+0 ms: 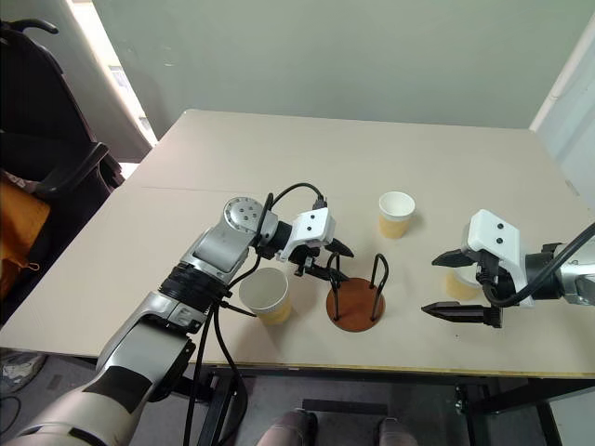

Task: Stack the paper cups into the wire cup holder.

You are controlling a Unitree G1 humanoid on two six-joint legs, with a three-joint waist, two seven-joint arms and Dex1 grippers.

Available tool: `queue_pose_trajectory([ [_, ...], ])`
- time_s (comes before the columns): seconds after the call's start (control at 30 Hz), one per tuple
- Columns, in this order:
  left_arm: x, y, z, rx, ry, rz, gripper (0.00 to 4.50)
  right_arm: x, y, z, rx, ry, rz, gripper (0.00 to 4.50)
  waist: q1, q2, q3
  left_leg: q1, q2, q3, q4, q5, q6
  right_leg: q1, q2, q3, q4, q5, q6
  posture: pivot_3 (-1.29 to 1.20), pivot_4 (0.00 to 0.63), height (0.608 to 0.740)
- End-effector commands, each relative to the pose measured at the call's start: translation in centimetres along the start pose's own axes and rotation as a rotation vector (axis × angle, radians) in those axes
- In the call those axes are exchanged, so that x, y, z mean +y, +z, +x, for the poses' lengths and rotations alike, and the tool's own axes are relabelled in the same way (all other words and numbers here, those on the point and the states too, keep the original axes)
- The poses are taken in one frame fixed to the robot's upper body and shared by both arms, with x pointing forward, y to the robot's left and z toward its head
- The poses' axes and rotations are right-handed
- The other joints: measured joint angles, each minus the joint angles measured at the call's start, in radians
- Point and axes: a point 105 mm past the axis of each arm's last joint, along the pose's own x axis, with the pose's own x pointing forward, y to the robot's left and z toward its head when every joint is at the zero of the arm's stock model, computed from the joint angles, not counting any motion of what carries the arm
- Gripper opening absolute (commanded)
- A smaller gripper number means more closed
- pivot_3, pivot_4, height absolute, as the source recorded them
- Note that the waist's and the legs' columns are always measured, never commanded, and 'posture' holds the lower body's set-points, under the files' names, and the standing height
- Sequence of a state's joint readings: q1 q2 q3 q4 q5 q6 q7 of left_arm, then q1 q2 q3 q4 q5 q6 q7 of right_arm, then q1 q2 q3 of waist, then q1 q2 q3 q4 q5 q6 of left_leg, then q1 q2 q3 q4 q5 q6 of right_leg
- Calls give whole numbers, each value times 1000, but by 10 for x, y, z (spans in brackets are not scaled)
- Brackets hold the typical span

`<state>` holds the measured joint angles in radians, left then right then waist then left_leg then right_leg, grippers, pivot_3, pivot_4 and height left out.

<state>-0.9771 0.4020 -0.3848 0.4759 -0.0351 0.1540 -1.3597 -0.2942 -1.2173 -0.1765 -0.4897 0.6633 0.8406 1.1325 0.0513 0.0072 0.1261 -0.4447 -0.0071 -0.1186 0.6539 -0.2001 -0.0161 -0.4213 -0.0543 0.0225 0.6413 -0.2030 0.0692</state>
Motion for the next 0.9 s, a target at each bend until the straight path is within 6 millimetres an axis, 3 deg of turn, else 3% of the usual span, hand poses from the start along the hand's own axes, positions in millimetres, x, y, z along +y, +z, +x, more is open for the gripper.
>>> queue_pose_trajectory([
  [0.03, 7, 15, -9, -9, 32, 70, 4015, -6, 4, -9, 8, -44, -27, 4500, 0, 0, 0, 0, 0, 1, 1, 0, 1, 0, 0, 1, 0, 0, 0, 0, 150, 740],
  [0.1, 10, 18, -13, -19, 49, 88, 4479, -11, 1, -12, 19, -66, -24, 4500, 0, 0, 0, 0, 0, 2, 2, -1, 2, 0, 0, 2, 0, 0, 1, 0, 150, 740],
  [0.33, 8, 35, -45, -76, 43, 156, 4479, -36, -26, -20, 143, -186, -8, 4500, 0, 0, 0, -1, 0, 4, 8, -5, 6, 0, 0, 5, 0, 0, 3, 0, 150, 740],
  [0.63, -30, 61, -108, -208, 31, 110, 4479, -45, -47, -6, 204, -183, -28, 4500, -10, 0, 0, 0, 1, 10, 9, -9, 9, 0, -1, 7, 0, 0, 4, 0, 150, 740],
  [0.73, -42, 66, -115, -206, 42, 105, 4479, -49, -54, 1, 210, -192, -30, 4500, -11, 0, 0, 0, 2, 10, 10, -10, 10, 0, -1, 7, -1, 0, 4, 0, 150, 740],
  [0.83, -48, 70, -122, -179, 97, 103, 4500, -56, -65, 9, 245, -217, -38, 3896, -10, 0, 0, 0, 2, 11, 11, -10, 10, 0, -2, 7, -1, 0, 3, 0, 150, 740],
  [0.9, -49, 72, -125, -167, 123, 102, 4500, -58, -69, 12, 259, -221, -46, 3231, -11, 0, 0, 1, 2, 11, 10, -10, 10, 0, -2, 7, 0, 1, 2, 0, 150, 740],
])
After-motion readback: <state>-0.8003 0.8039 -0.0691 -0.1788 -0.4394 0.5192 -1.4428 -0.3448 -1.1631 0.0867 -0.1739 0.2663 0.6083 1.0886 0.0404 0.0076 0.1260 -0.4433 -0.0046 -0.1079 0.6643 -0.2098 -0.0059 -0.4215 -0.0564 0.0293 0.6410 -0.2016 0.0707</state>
